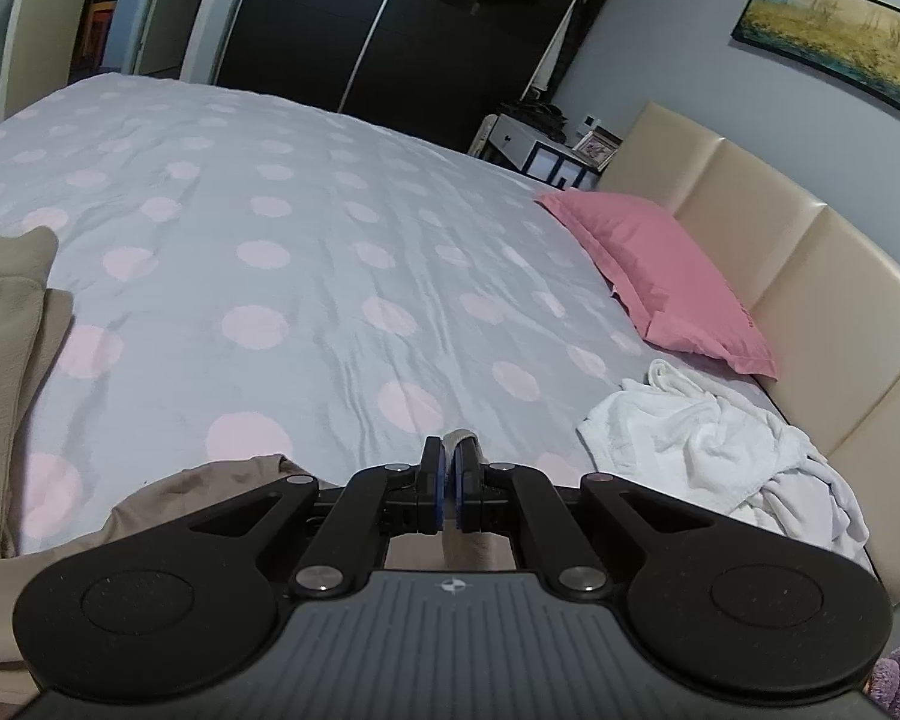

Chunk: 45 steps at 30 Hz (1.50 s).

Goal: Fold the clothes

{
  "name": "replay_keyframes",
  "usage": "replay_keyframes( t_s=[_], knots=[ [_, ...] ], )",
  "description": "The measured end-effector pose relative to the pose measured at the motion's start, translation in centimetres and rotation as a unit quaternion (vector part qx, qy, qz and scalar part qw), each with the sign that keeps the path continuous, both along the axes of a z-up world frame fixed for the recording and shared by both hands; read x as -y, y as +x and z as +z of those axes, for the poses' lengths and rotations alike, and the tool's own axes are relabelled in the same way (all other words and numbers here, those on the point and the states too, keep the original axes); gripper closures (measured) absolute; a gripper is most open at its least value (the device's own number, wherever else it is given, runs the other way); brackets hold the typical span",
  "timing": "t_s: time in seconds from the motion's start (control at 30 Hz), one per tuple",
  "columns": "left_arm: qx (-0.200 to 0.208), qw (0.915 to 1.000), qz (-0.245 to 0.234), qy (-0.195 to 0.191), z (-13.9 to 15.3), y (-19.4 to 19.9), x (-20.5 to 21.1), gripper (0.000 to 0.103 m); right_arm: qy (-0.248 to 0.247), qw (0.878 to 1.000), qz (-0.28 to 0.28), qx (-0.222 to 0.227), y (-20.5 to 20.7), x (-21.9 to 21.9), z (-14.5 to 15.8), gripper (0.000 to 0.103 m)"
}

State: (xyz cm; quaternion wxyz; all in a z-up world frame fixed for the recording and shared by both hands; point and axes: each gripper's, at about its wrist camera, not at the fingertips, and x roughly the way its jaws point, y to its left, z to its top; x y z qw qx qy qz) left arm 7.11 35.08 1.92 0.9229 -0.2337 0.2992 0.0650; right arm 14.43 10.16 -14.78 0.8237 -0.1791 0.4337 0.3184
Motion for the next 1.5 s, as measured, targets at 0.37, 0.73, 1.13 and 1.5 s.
replay_keyframes(
  t_s=[0.37,0.73,1.13,1.5],
  knots=[
    [-0.022,0.9988,0.044,0.003,-0.9,-1.4,-3.2,0.102,-0.037,0.999,-0.021,0.02,1.4,1.1,-0.1,0.097],
    [-0.201,0.9785,0.024,0.038,-7.6,-0.9,-3.5,0.102,-0.016,0.998,-0.039,-0.051,2.0,3.0,-0.5,0.093],
    [-0.206,0.9778,0.023,0.034,-8.1,-0.7,-3.7,0.102,0.097,0.98,-0.153,-0.086,9.4,4.4,3.4,0.082],
    [-0.198,0.9796,0.008,0.035,-8.1,-0.2,-3.5,0.102,0.186,0.916,-0.288,-0.209,15.9,3.7,-1.9,0.08]
  ],
)
